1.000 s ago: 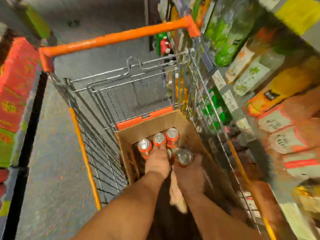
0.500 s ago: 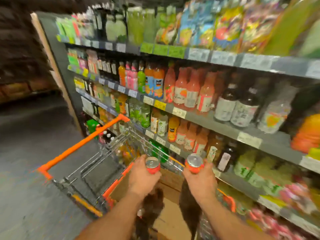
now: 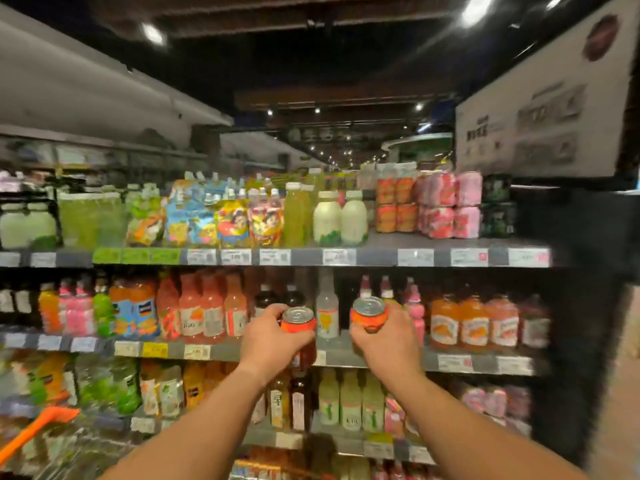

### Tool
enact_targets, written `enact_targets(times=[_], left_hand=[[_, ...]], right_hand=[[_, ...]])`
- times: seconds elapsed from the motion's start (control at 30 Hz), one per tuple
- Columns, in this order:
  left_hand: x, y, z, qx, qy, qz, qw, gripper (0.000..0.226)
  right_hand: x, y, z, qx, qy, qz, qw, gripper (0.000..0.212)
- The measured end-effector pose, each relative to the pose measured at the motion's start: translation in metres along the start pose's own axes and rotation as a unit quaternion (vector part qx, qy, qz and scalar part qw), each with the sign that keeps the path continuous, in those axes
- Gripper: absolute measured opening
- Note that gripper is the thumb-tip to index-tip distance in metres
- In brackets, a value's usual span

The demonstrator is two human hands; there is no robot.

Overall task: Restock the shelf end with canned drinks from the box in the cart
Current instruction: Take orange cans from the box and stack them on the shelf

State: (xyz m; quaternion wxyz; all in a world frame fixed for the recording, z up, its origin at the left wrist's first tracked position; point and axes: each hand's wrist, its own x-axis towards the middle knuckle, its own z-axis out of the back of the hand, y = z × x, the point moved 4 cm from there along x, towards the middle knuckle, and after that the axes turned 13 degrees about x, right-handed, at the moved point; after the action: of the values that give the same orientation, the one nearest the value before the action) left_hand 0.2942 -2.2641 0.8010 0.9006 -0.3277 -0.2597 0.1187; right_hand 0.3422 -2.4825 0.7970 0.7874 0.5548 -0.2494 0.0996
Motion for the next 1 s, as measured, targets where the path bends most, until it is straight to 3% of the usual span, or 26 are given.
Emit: enact_targets(times=[0.3, 0.47, 0.53, 0.7, 0.83, 1.0], left_hand=[[0.065, -0.151, -0.023, -0.049, -0.008, -0.081, 0.995, 0.047], [0.108, -0.214, -0.046, -0.045, -0.021, -0.090, 0.995, 0.056], [0.127, -0.232, -0.056, -0.037, -0.028, -0.089, 0.995, 0.053], [0.182, -0.261, -0.081, -0.006, -0.034, -0.073, 0.997, 0.055], [0.236, -0.282, -0.101, 0.056, -0.038, -0.071, 0.995, 0.058], [0.305, -0.297, -0.107, 0.087, -0.055, -0.064, 0.993, 0.027]], right_hand=[[0.094, 0.038, 0.088, -0.058, -0.017, 0.065, 0.996, 0.058], [0.153, 0.041, 0.118, -0.049, -0.047, 0.100, 0.993, 0.026], [0.177, 0.038, 0.123, -0.050, -0.054, 0.113, 0.991, 0.023], [0.245, 0.030, 0.117, -0.094, -0.041, 0.105, 0.989, 0.038], [0.292, 0.023, 0.095, -0.098, -0.011, 0.110, 0.989, 0.038], [0.350, 0.022, 0.059, -0.152, 0.019, 0.116, 0.981, 0.048]])
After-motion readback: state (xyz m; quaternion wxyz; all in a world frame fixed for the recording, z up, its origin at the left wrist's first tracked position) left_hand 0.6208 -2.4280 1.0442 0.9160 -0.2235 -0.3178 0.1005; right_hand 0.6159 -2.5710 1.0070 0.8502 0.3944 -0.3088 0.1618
